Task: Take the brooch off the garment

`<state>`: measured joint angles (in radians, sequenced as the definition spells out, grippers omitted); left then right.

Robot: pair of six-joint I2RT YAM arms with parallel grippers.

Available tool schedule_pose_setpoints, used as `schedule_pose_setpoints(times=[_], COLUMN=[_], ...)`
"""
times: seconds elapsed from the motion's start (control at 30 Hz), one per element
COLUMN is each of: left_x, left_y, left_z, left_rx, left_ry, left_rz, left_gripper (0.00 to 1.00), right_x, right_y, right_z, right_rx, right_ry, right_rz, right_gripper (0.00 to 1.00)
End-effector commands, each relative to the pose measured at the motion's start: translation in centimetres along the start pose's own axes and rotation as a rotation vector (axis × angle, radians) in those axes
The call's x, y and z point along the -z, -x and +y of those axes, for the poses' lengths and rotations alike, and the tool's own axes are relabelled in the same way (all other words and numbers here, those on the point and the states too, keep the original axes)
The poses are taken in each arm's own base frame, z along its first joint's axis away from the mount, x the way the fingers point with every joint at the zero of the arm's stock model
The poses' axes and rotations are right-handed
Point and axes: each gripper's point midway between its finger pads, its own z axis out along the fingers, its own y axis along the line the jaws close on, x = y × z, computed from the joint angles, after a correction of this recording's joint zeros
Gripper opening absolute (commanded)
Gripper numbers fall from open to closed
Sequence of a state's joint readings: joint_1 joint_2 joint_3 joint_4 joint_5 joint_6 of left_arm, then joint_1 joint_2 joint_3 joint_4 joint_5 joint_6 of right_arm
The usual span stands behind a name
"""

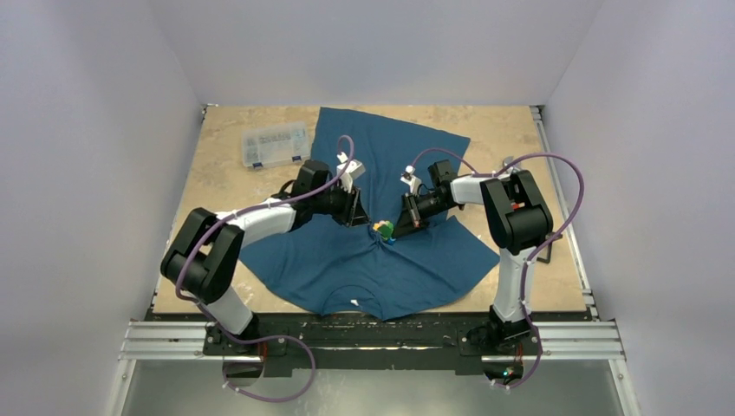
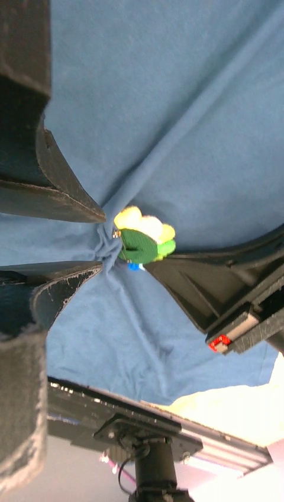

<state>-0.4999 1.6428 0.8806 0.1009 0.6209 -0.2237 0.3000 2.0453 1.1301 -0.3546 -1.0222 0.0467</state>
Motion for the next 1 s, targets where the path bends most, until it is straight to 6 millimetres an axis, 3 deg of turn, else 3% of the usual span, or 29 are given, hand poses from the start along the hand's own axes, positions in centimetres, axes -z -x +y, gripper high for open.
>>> schedule_pose_setpoints(times=[0.0,0.23,0.7,0.97], left_x=[-0.6,-2.8,-4.3,-4.9], left_y=[1.8,2.0,-2.4,-1.4], left_z=[-2.2,-1.1,-0.4,-0.6], left_rx=[0.061,0.117,0.285,0.323], left_ry=[-0.114,-0.122,-0.153,-0.170], left_rz=[-0.040,-0.037,0.074,0.057], left_gripper=[0.29,0.31,0.35,0.29], right_x=[-0.2,-0.2,-0.1,-0.5], right_y=[0.4,0.0,0.6,0.3], right_z=[-0.4,-0.6,0.7,1.1], right_rx=[0.038,0.029,0.032,0.059], right_ry=[-0.040,-0.054,-0.006,0.001], right_rz=[-0.016,-0.012,-0.035,-0.025], right_gripper=[0.00,0.00,0.00,0.00])
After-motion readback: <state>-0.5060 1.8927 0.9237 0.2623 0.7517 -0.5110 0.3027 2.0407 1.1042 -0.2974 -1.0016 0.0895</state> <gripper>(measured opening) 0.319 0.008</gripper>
